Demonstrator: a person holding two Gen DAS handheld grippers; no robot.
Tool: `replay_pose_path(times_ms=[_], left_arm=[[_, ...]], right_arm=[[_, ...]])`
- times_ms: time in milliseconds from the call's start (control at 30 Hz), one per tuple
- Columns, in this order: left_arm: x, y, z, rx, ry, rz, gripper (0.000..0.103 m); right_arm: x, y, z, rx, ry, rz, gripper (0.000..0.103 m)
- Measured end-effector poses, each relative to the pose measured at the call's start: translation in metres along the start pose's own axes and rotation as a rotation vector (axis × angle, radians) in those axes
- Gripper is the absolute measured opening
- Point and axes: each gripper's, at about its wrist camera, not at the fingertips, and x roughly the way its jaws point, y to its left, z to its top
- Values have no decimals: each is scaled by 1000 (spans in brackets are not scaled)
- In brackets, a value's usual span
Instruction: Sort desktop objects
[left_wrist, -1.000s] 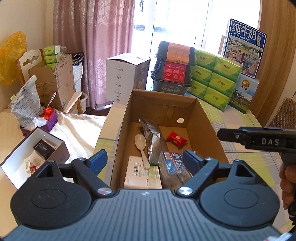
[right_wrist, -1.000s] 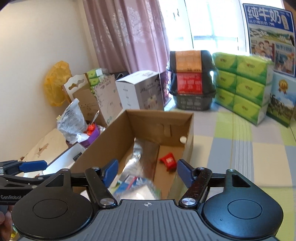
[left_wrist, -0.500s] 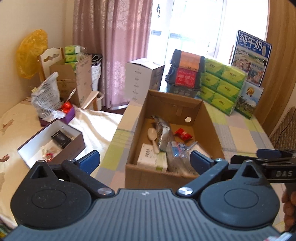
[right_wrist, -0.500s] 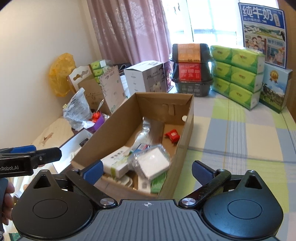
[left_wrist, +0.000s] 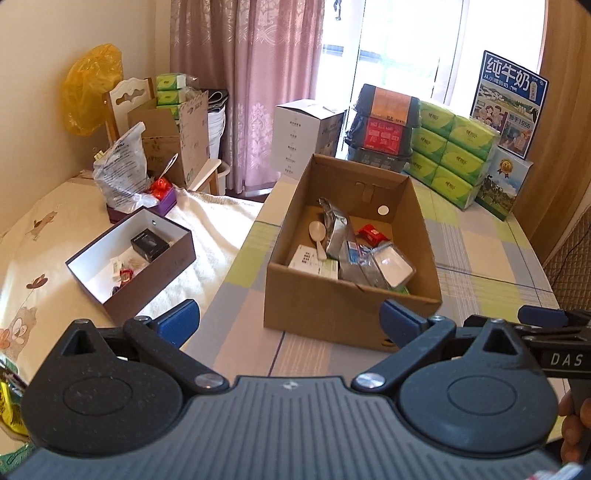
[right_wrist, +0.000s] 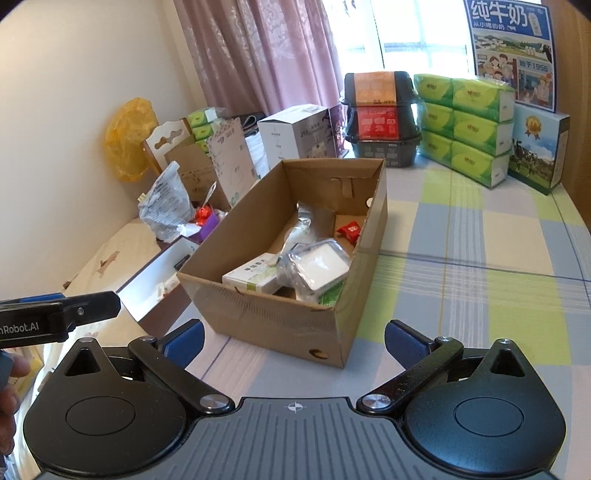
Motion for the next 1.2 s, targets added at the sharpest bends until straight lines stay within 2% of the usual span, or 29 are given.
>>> replay_pose_path(times_ms=[167, 467, 1200], left_arm=[[-14, -7, -8, 10, -11, 26, 102], [-27, -16, -11, 15, -26, 27, 102], [-20, -15, -15, 12, -14, 30, 102]], right_arm=[[-11, 1, -6, -4, -2, 3, 101], [-32, 9, -15, -30, -22, -8, 101], [-29, 10, -14, -26, -18, -13, 101]])
